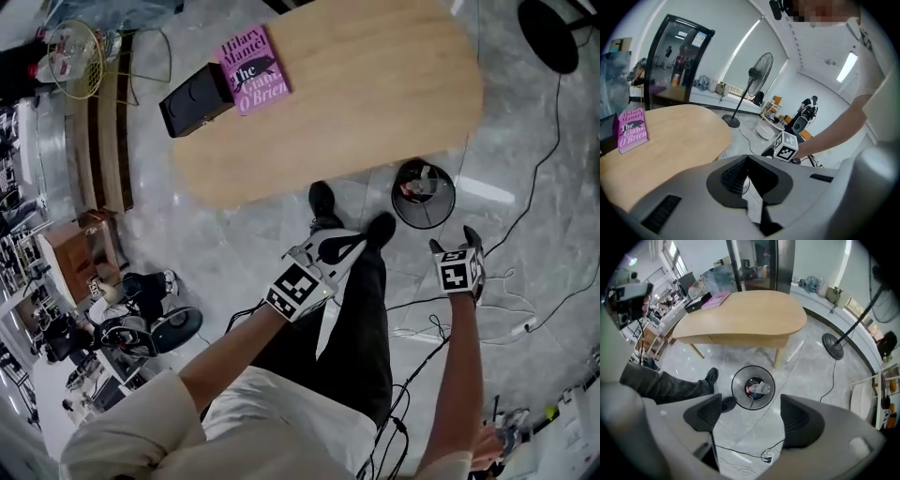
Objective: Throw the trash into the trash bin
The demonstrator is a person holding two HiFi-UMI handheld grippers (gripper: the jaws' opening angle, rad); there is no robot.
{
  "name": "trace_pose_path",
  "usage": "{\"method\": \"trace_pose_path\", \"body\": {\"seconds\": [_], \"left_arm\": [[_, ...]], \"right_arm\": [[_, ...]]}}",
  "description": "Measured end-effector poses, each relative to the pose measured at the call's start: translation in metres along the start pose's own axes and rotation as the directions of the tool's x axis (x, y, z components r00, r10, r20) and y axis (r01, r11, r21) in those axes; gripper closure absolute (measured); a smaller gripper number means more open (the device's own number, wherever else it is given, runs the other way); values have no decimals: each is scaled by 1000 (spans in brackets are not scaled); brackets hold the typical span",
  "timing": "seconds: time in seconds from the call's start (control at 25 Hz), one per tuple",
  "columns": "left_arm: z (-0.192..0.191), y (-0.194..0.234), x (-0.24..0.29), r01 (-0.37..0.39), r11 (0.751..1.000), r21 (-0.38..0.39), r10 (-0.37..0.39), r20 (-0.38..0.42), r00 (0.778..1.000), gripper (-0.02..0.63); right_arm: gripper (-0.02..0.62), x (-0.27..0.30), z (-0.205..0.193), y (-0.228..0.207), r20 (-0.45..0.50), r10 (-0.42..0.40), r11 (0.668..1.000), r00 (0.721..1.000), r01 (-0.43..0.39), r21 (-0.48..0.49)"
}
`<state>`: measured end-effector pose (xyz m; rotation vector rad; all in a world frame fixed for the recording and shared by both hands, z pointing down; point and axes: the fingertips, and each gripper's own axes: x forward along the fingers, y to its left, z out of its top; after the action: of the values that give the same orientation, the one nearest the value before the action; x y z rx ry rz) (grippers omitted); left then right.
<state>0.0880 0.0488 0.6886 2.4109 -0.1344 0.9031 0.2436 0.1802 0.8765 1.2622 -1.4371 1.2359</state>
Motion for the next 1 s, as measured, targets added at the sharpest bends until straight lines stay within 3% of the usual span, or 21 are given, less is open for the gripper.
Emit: {"method": "trace_pose_path", "body": {"seconds": [0.36,0.52,0.8,1.0], "left_arm": [[63,-43,-69,-8,1000,18,7,38,999,598],[93,-55,-91,-12,1000,-11,13,51,999,598],[147,-87,-138,-24,999,33,21,83,996,598],[186,-102,-178,-61,996,60,51,145,988,598]], "right_arm": [[198,-147,23,-21,140,-38,987,989,16,161],[247,-212,44,-29,245,-60,973,968,2,232],[347,-338,75,-31,439,-148,968,886,40,246],[413,-422,84,-21,555,-194,968,809,65,244]]}}
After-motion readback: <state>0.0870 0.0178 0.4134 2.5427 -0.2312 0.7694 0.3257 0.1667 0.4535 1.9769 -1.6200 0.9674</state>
